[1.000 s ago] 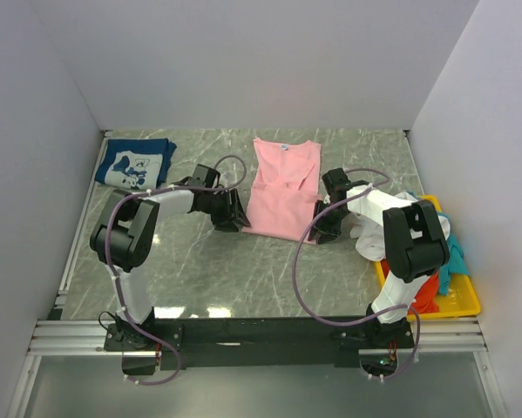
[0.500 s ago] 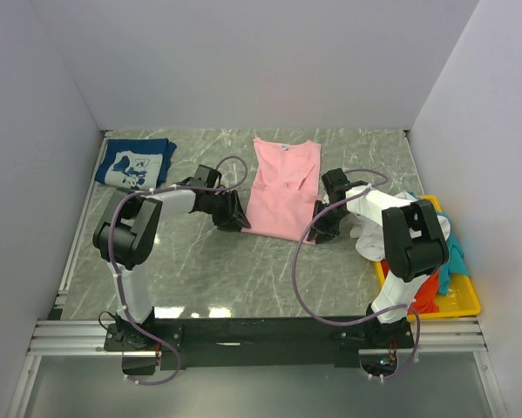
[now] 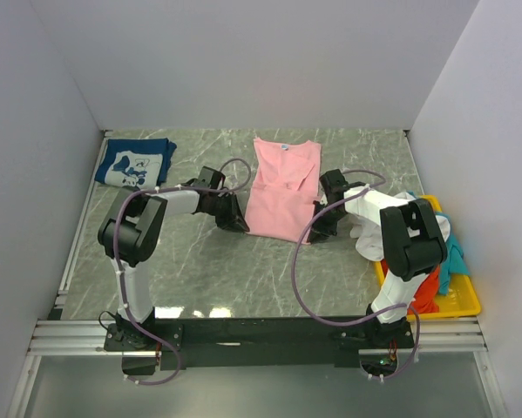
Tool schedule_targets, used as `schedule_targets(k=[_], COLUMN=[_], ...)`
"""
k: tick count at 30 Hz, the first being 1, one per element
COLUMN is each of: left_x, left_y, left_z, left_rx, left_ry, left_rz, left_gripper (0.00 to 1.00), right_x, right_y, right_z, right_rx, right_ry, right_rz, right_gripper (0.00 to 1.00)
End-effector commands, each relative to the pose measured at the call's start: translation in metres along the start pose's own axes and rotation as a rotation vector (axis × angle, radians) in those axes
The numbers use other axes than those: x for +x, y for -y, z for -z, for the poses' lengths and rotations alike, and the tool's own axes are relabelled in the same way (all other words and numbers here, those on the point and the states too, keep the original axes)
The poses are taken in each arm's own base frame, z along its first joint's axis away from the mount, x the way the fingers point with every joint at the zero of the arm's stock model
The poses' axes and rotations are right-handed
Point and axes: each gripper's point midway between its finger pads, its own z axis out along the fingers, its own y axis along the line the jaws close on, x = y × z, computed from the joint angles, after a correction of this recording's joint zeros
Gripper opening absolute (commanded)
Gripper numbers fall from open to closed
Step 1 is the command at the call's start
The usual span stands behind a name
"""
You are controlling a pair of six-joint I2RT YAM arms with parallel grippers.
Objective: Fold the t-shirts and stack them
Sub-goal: Fold the tshirt
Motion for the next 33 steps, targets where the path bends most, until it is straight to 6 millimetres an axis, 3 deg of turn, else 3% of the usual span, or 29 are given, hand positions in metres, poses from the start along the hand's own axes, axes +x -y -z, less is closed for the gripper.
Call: schedule_targets(k=[1, 2, 3, 11, 20, 25, 33], left_x=[0.008, 0.008, 0.007, 0.000, 0.005, 0.017, 0.048], left_y=[-0.018, -0.018, -0.017, -0.012, -0.007, -0.003, 0.009], left_z=[-0.011, -0.011, -0.010, 0.009, 0.021, 0.037, 0.083], left_rx=[-0.061, -0.061, -0.062, -0.099, -0.091, -0.100, -0.118], left_ry=[-0.019, -0.014, -0.007, 0.068, 0.096, 0.092, 0.090], left_rz=[-0.009, -0.010, -0.012, -0.035, -0.027, -0.022, -0.022], left_gripper=[0.10, 0.03, 0.00, 0.00, 0.00, 0.00, 0.00], right_x=[0.007, 0.007, 0.007, 0.005, 0.010, 0.020, 0.049], right_y=[0.004, 0.003, 0.003, 0.009, 0.010, 0.007, -0.003], right_z=[-0.010, -0.010, -0.009, 0.007, 0.018, 0.038, 0.081], right_rx=[0.018, 0.015, 0.016, 0.055, 0.065, 0.059, 0.037], right_ry=[-0.020, -0.019, -0.018, 0.018, 0.030, 0.028, 0.056], right_rz=[0.006, 0.013, 0.013, 0.024, 0.034, 0.061, 0.103], right_gripper=[0.10, 0.02, 0.00, 0.00, 0.00, 0.00, 0.00])
